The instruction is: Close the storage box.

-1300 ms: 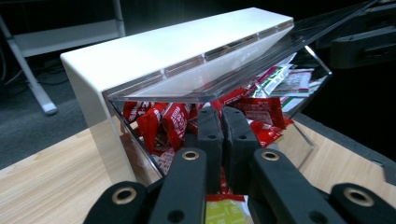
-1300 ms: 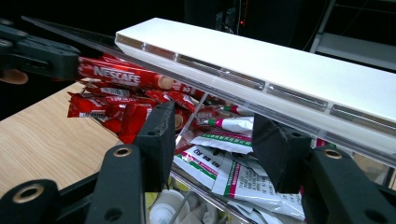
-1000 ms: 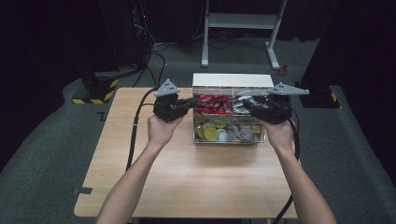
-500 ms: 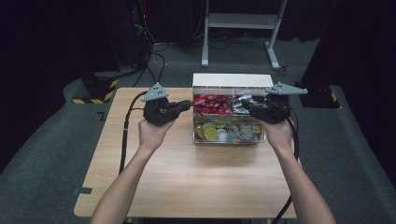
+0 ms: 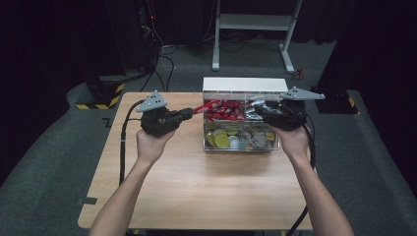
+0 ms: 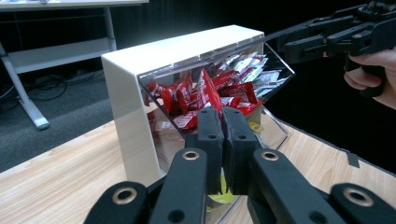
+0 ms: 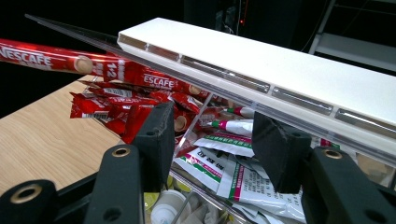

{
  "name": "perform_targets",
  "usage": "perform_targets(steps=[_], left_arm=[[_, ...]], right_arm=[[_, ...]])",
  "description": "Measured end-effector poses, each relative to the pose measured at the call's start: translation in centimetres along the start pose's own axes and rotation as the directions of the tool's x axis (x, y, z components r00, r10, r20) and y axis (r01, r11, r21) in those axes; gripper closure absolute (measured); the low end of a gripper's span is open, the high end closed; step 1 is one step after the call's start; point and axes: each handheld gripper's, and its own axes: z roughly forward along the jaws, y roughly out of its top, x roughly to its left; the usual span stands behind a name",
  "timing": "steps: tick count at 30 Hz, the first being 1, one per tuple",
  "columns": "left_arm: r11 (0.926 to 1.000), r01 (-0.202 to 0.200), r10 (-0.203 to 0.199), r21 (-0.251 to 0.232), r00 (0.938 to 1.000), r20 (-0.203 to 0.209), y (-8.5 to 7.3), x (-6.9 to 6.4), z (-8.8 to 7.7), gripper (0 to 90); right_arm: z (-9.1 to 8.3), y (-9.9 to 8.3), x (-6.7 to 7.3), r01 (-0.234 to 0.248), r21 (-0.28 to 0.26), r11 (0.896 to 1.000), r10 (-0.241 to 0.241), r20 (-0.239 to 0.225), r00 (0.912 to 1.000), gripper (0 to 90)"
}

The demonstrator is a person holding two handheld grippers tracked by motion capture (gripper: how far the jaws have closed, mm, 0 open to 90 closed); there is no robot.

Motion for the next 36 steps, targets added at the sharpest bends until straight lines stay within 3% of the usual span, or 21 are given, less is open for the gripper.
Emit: perform_targets(steps=[13, 21, 29, 36], left_arm=[[0.9998, -0.006, 0.006, -0.016, 1.0, -0.004, -0.5, -0.1, -2.0, 87.1], [0.9995, 0.001, -0.001, -0.032, 0.9998, -0.021, -1.0, 0.1, -3.3, 87.1], [0.9989, -0.02, 0.018, -0.042, 0.9988, -0.046, -1.5, -0.1, -4.3, 87.1], [0.9985, -0.008, 0.005, -0.055, 0.9983, -0.058, -2.0, 0.1, -5.1, 87.1]], right_arm=[[-0.1, 0.0, -0.1, -0.004, -0.003, 1.0, 0.004, -0.002, 1.0, 49.5], [-0.1, -0.1, -0.1, -0.01, -0.008, 1.0, 0.009, -0.005, 0.9999, 49.4], [-0.2, -0.1, -0.1, -0.004, -0.005, 1.0, 0.004, -0.001, 1.0, 49.4], [-0.3, -0.1, -0.2, -0.004, -0.007, 1.0, 0.004, -0.002, 1.0, 49.4]])
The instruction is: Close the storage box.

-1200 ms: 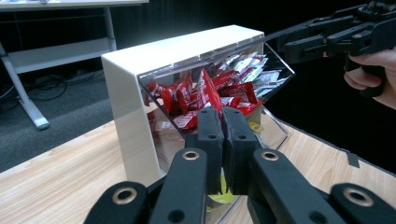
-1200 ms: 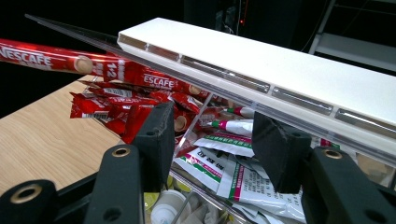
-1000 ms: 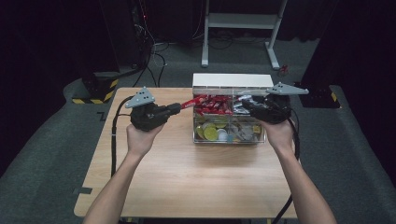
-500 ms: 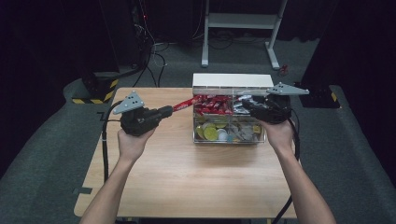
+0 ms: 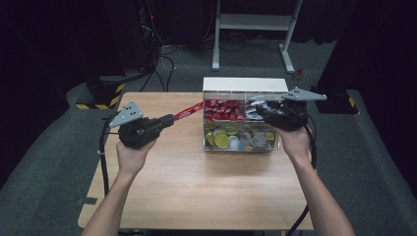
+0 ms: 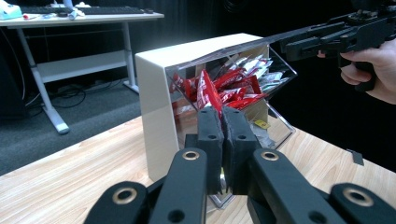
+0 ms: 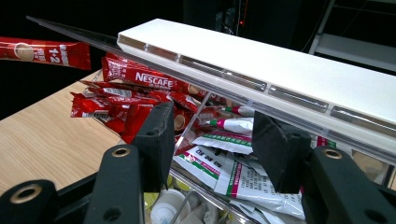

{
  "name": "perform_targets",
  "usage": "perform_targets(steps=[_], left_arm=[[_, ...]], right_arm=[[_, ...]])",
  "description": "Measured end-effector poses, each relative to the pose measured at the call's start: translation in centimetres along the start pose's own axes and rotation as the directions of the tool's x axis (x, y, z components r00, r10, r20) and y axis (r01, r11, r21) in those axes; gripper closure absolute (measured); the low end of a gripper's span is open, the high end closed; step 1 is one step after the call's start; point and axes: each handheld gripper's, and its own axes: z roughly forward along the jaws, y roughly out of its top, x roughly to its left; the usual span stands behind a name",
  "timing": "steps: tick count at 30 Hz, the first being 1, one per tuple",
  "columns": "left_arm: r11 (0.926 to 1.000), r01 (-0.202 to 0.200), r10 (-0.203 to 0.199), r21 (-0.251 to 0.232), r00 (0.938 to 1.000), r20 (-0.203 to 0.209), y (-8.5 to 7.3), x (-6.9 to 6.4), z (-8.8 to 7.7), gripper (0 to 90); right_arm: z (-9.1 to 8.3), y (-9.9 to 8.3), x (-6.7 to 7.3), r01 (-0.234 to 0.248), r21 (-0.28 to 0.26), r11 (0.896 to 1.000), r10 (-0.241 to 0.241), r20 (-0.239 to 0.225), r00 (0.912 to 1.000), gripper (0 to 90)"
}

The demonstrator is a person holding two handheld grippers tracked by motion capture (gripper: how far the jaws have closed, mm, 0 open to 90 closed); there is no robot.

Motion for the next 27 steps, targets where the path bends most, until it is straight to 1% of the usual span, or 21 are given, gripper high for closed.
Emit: perform_targets(steps=[9, 16, 22, 27], left_arm=[[0.9998, 0.012, -0.013, -0.013, 0.9996, -0.025, -0.5, 0.6, -1.2, 87.1], [0.9997, 0.018, -0.019, -0.019, 0.9988, -0.045, -0.9, 0.9, -1.6, 87.1], [0.9995, 0.026, -0.027, -0.018, 0.9966, -0.078, -1.6, 1.3, -1.7, 87.0], [0.9988, 0.044, -0.046, -0.022, 0.9941, -0.098, -2.0, 1.7, -2.0, 87.0]], right_arm=[[0.0, 0.0, 0.0, 0.002, 0.001, 1.0, -0.002, 0.001, 1.0, 49.4], [-0.1, 0.0, 0.0, 0.002, 0.0, 1.0, -0.002, 0.0, 1.0, 49.4], [-0.1, 0.0, 0.0, 0.002, 0.0, 1.0, -0.002, -0.001, 1.0, 49.4], [-0.1, 0.0, 0.0, -0.003, -0.001, 1.0, 0.003, -0.001, 1.0, 49.4]])
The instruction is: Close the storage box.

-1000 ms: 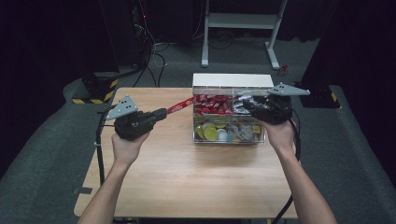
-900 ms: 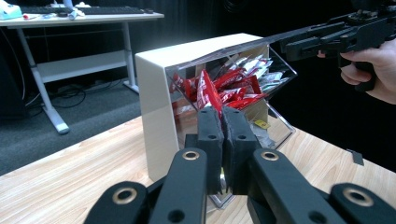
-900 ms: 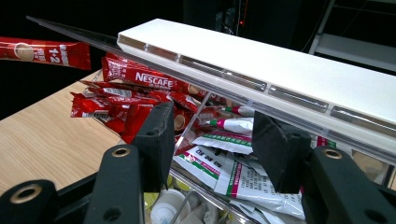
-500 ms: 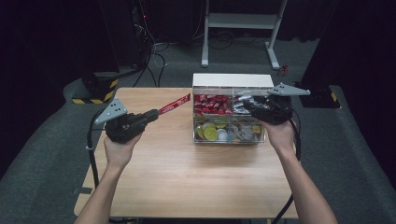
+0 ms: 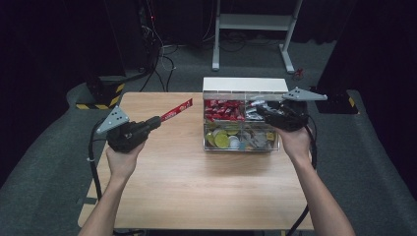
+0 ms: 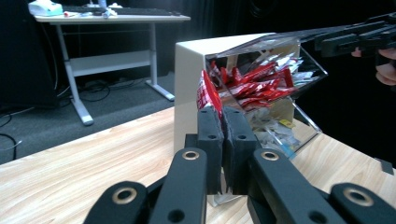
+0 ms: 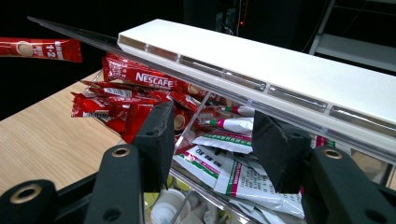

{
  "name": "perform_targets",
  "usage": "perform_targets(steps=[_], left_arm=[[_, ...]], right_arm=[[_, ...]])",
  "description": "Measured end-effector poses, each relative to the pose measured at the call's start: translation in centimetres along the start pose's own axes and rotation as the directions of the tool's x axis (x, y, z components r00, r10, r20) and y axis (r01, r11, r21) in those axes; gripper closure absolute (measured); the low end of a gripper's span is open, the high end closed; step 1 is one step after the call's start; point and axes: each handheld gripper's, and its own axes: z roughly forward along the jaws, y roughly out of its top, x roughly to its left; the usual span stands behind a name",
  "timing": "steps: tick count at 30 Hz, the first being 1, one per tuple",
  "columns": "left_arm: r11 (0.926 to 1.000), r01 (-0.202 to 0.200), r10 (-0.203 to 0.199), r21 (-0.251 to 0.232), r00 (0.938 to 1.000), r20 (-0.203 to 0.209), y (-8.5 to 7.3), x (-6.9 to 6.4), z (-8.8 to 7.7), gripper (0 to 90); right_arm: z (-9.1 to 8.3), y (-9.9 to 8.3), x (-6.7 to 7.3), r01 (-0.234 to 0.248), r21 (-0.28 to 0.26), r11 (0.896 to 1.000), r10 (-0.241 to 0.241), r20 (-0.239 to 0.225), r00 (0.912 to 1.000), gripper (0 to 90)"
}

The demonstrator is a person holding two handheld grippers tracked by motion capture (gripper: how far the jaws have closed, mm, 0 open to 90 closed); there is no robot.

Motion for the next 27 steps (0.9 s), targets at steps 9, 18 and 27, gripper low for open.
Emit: perform_targets(steps=[9, 18, 27], left_arm=[[0.9995, 0.026, -0.026, 0.019, 0.9988, -0.041, -1.5, 0.6, 0.0, 87.0], [0.9981, 0.043, -0.04, 0.044, 0.9965, -0.074, -3.2, 0.8, 0.6, 87.0], [0.995, 0.073, -0.067, 0.068, 0.9933, -0.094, -5.1, 1.1, 1.3, 87.0]], right_arm=[[-0.1, 0.0, -0.2, -0.003, -0.001, 1.0, 0.003, -0.001, 1.0, 49.5], [-0.2, -0.1, -0.4, -0.005, -0.003, 1.0, 0.005, -0.005, 1.0, 49.5], [-0.3, 0.0, -0.4, -0.005, -0.002, 1.0, 0.005, -0.003, 1.0, 49.5]])
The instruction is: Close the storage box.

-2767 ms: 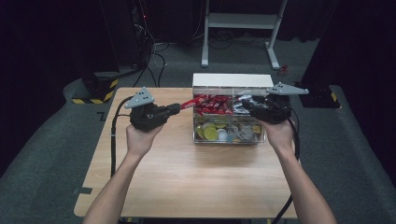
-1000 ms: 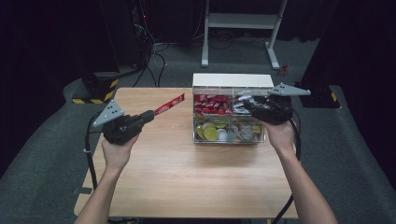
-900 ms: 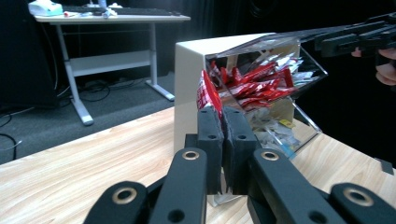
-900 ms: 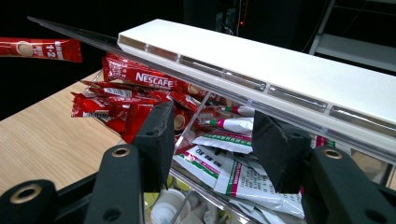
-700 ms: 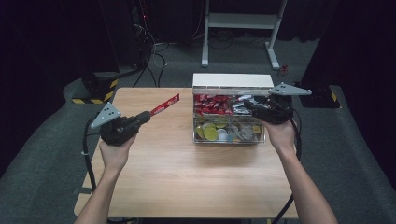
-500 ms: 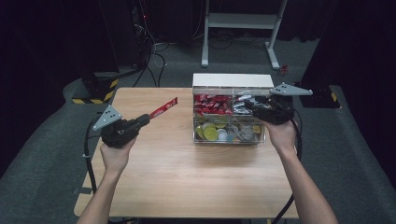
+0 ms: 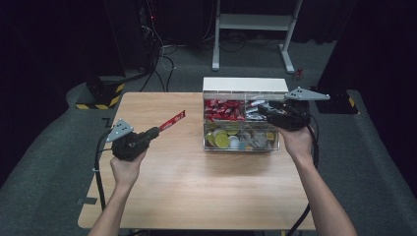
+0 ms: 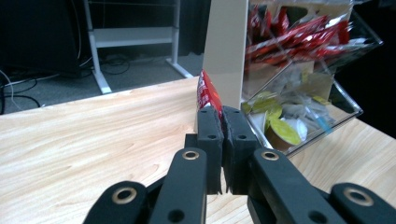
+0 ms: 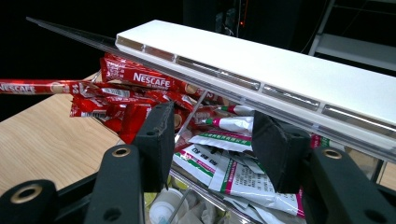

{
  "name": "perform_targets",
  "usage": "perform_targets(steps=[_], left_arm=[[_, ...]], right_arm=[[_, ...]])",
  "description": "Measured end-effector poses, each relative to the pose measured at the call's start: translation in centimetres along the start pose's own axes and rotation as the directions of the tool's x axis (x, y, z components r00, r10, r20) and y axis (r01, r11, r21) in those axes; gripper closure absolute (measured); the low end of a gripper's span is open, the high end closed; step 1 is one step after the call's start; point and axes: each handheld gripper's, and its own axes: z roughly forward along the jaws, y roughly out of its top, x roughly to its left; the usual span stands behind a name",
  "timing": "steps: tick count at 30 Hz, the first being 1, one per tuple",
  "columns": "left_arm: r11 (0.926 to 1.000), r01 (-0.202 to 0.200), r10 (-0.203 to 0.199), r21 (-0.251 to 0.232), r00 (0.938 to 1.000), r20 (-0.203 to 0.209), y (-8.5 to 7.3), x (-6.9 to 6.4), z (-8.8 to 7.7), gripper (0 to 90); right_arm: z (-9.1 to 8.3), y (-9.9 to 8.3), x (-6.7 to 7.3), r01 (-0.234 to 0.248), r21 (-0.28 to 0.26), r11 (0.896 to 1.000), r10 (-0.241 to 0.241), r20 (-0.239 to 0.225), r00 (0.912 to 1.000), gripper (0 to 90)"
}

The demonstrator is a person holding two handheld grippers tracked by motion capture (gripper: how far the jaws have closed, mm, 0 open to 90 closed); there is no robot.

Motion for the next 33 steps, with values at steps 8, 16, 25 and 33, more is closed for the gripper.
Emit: perform_targets(steps=[8, 16, 25, 33], left_arm=[[0.9993, 0.023, -0.023, 0.028, 0.9997, -0.01, -1.5, 0.3, 0.7, 87.0], [0.9982, 0.039, -0.039, 0.046, 0.9991, -0.019, -2.4, 0.5, 1.3, 87.0], [0.9957, 0.048, -0.045, 0.079, 0.9983, -0.037, -3.9, 0.2, 2.4, 86.9], [0.9908, 0.048, -0.042, 0.126, 0.998, -0.046, -5.1, 0.0, 3.9, 86.7]], right_arm=[[0.0, 0.0, 0.0, -0.001, 0.001, 1.0, 0.001, 0.003, 1.0, 49.4], [0.1, -0.1, 0.1, -0.002, -0.002, 1.0, 0.002, 0.005, 1.0, 49.3], [0.2, -0.1, 0.1, -0.001, -0.003, 1.0, 0.001, 0.004, 1.0, 49.3], [0.2, -0.2, 0.1, 0.001, 0.002, 1.0, -0.001, 0.003, 1.0, 49.3]])
